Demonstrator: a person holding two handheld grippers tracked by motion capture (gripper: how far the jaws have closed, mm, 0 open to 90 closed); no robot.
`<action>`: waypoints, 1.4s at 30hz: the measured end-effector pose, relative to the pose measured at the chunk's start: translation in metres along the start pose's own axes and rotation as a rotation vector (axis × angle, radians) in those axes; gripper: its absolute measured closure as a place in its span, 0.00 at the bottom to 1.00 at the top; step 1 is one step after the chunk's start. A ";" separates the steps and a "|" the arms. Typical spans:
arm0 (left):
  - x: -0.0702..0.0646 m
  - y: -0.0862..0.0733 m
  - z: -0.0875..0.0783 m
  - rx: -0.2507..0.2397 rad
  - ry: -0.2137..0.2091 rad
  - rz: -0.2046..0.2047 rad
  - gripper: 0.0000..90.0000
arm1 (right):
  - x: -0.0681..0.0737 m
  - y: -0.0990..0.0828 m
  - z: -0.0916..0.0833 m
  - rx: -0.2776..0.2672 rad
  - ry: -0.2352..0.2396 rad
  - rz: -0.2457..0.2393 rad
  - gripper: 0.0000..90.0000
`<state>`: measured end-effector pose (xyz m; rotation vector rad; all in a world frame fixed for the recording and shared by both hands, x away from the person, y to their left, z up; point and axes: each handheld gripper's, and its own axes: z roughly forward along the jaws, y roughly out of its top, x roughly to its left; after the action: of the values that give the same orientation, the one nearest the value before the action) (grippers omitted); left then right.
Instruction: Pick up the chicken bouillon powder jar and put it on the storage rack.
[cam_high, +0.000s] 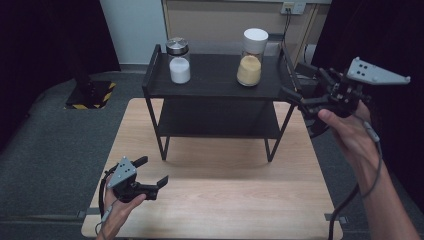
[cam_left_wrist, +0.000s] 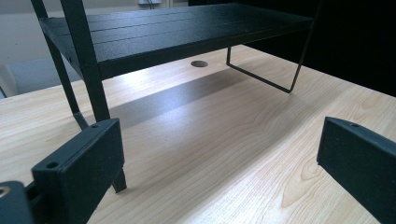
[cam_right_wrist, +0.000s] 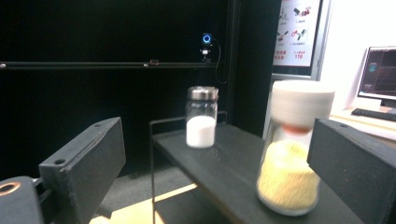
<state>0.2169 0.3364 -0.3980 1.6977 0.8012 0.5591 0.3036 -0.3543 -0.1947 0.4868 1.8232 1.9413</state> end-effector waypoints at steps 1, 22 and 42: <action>0.000 0.000 0.000 0.000 0.000 0.000 0.00 | 0.002 -0.006 -0.002 0.000 0.000 0.000 0.04; 0.000 -0.003 -0.003 -0.035 0.003 -0.004 0.00 | 0.038 -0.112 -0.037 0.066 -0.004 0.010 0.04; 0.001 -0.011 -0.006 -0.106 0.010 -0.125 0.00 | 0.059 -0.194 -0.055 0.106 -0.076 0.064 0.07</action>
<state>0.2105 0.3429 -0.4068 1.5372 0.8638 0.5152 0.2389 -0.3612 -0.3941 0.6512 1.8908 1.8471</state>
